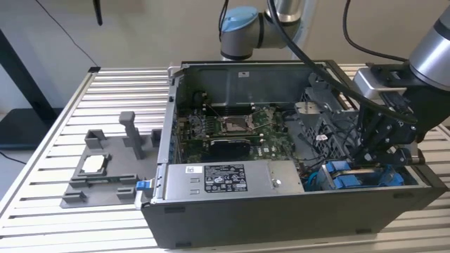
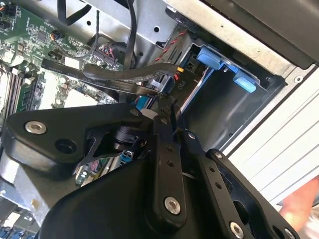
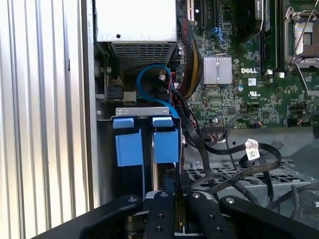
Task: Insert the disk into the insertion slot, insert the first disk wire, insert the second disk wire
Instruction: 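Insert the second disk wire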
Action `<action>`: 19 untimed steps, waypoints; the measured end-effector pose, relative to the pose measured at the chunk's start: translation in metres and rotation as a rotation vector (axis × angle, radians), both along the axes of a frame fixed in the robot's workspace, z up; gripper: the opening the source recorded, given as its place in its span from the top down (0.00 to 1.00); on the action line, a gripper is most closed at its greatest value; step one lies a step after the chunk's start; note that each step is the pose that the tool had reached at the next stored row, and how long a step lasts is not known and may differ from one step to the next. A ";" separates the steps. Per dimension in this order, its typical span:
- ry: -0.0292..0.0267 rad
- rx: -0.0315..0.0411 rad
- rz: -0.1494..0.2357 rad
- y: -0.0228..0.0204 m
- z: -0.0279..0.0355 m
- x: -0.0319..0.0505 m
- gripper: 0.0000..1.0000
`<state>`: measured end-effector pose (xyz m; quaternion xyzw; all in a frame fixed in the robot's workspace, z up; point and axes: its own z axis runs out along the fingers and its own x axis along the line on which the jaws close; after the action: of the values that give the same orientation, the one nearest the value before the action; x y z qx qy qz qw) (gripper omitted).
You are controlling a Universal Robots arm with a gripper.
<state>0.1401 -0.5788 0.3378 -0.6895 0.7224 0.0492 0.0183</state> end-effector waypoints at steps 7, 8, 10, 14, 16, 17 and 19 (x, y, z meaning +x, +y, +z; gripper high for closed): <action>0.0000 0.0002 0.000 0.0000 -0.0003 0.0000 0.84; 0.0000 0.0004 0.000 0.0000 -0.0004 0.0000 0.82; 0.0000 0.0003 0.000 0.0000 -0.0005 0.0000 0.82; 0.0005 0.0004 0.000 0.0000 0.0025 -0.0001 0.76; 0.0006 0.0002 0.000 0.0000 0.0055 0.0000 0.76; 0.0006 0.0002 0.000 0.0000 0.0073 0.0000 0.76; 0.0005 0.0003 0.000 0.0000 0.0107 0.0000 0.76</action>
<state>0.1401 -0.5787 0.3486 -0.6895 0.7224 0.0495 0.0182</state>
